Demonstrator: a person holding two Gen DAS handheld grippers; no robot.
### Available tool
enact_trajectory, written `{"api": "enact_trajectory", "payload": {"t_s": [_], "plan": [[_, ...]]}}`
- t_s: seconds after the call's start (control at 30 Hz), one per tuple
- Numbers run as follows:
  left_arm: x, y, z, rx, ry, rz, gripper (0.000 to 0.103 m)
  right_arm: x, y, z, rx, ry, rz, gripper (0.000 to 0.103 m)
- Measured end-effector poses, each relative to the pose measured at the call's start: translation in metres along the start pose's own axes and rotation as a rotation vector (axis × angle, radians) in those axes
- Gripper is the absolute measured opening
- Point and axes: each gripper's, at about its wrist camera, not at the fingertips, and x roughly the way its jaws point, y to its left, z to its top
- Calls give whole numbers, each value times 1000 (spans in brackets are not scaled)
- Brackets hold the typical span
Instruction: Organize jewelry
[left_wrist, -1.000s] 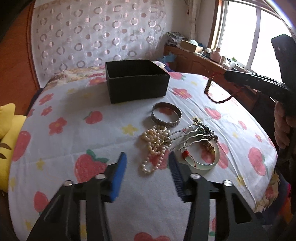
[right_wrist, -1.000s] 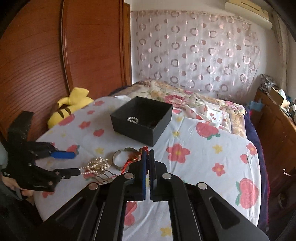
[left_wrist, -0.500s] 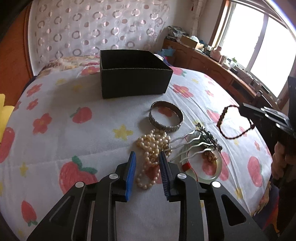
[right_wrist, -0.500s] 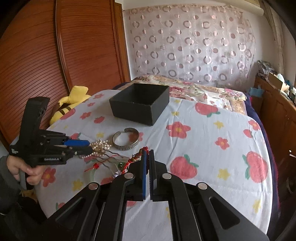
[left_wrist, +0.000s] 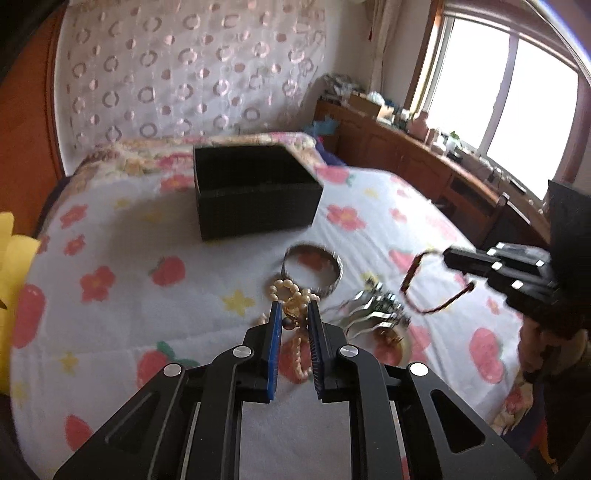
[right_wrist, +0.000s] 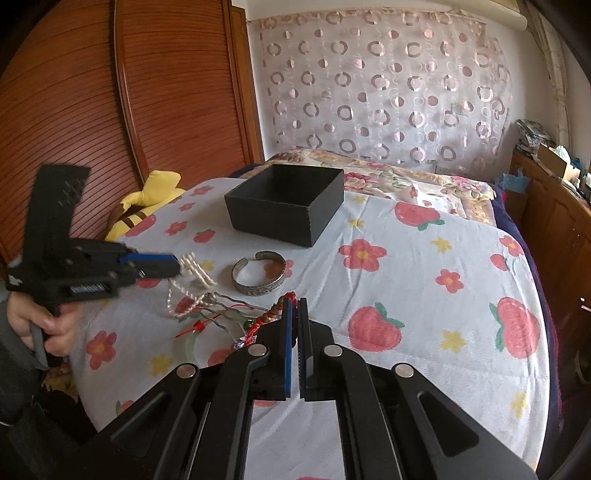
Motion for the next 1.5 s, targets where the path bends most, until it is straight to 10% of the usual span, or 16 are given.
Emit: {"api": "enact_trajectory", "payload": {"t_s": [0.43, 0.83, 1.5], "plan": [[-37, -3, 14, 22, -67, -6, 13, -7, 10, 8, -13, -14, 14, 3], [-9, 25, -26, 6, 76, 69, 8, -3, 15, 4, -17, 0, 25, 3], [-7, 39, -32, -6, 86, 86, 12, -3, 16, 6, -17, 4, 28, 3]]}}
